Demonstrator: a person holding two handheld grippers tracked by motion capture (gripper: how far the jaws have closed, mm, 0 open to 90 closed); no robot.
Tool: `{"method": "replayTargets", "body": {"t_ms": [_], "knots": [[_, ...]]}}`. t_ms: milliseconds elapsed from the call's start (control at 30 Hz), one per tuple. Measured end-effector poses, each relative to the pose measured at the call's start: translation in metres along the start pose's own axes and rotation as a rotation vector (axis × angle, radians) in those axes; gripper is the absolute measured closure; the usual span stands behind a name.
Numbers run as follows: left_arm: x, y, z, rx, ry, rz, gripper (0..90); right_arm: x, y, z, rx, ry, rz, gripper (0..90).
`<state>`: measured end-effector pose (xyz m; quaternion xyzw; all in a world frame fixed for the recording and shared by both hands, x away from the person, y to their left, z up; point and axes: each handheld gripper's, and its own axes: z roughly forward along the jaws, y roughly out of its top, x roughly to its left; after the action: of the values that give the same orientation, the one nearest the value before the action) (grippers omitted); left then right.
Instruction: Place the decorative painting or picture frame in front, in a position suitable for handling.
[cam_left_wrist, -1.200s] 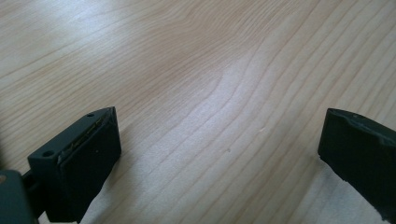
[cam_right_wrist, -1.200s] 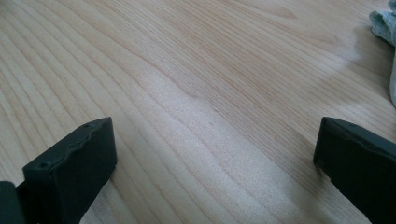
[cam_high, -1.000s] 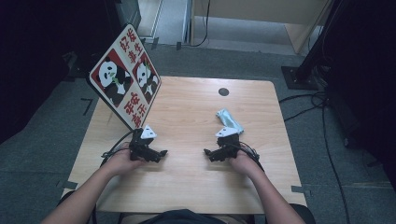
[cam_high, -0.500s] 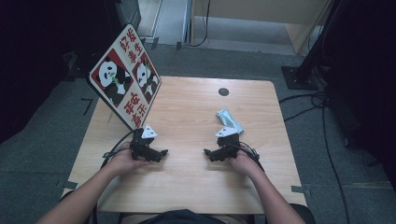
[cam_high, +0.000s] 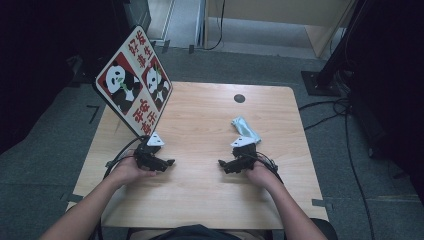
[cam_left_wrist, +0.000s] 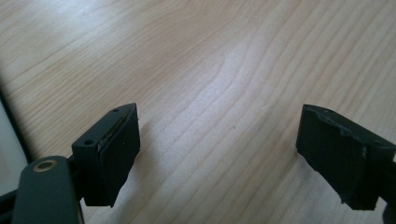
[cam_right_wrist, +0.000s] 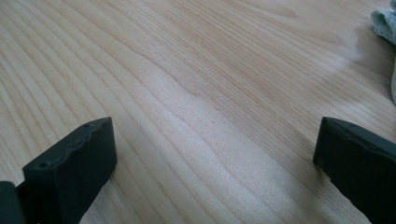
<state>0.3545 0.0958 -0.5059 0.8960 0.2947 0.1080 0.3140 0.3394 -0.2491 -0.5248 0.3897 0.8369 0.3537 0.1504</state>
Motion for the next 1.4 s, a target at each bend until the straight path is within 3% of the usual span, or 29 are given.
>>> {"method": "replayTargets", "body": {"t_ms": [133, 167, 267, 500, 700, 1167, 1300, 1400], "knots": [[0.000, 0.002, -0.005, -0.004, -0.048, -0.007, 12.5, 0.000, 0.000, 0.000, 0.000, 0.000, -0.001, 0.0], [0.003, 0.003, -0.009, 0.000, -0.075, -0.030, 12.3, 0.000, 0.000, 0.000, 0.000, 0.000, -0.001, 0.0], [0.006, 0.004, -0.017, -0.014, -0.105, -0.028, 11.7, 0.000, 0.000, 0.000, 0.000, 0.000, -0.001, 0.0], [0.007, 0.003, -0.024, -0.024, -0.101, -0.014, 13.6, 0.000, 0.000, 0.000, -0.001, 0.000, 0.000, 0.0], [0.013, 0.003, -0.032, -0.019, -0.122, -0.073, 15.9, 0.000, 0.000, 0.000, -0.002, 0.000, -0.001, 0.0], [0.023, -0.006, -0.055, -0.019, -0.104, -0.100, 30.8, 0.000, 0.000, 0.000, -0.001, 0.001, -0.002, 0.0], [0.026, -0.006, -0.061, -0.018, -0.120, -0.140, 33.5, 0.000, 0.001, 0.001, -0.001, 0.002, -0.005, 0.0], [0.028, -0.007, -0.067, -0.021, -0.101, -0.124, 35.9, 0.000, 0.001, 0.001, -0.002, 0.004, -0.009, 0.0]]}}
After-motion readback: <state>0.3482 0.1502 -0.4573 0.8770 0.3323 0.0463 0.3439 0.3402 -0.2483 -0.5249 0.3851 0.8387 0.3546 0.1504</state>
